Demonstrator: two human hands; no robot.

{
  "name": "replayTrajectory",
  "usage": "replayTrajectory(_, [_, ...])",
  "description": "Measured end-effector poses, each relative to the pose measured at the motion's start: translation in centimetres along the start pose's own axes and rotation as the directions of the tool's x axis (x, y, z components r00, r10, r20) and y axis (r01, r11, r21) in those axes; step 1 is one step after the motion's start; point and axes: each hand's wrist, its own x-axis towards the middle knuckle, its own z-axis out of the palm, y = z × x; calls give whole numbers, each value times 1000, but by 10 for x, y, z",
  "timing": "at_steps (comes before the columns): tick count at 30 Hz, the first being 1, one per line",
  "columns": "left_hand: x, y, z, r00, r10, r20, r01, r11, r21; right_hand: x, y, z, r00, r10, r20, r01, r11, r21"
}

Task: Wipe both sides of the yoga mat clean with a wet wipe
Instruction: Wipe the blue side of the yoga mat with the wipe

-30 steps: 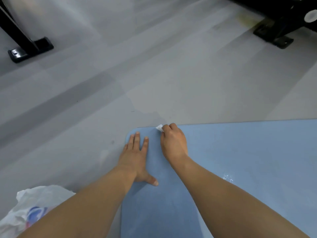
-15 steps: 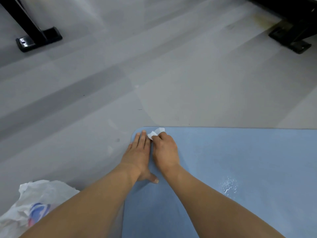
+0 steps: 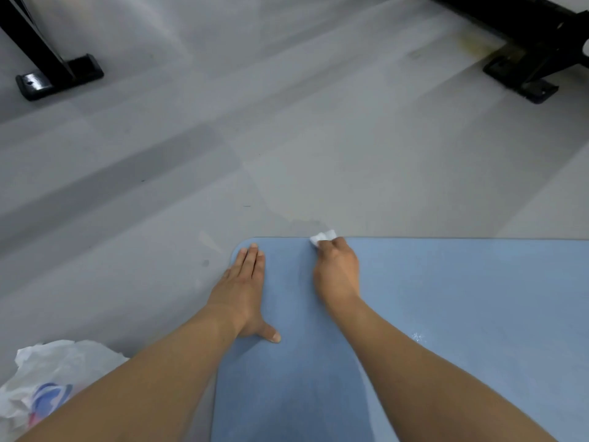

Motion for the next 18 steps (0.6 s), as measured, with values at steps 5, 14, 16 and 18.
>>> replayTrajectory(5, [3,8,-4,998,-37,57,33,998,55,-12,-37,19,970,-207,126,208,978,7])
replayTrajectory(14, [8,25,-10,979,-124,159,105,987,124,8,114,-51,994,78,-78,-88,987,-131])
replayTrajectory(16, [8,25,-11,978,-126,167,108,987,116,7,106,-50,975,183,-124,-193,979,-70])
replayTrajectory(18, [7,26,-12,977,-127,169,111,988,104,0,73,-37,980,146,-133,-152,988,-39])
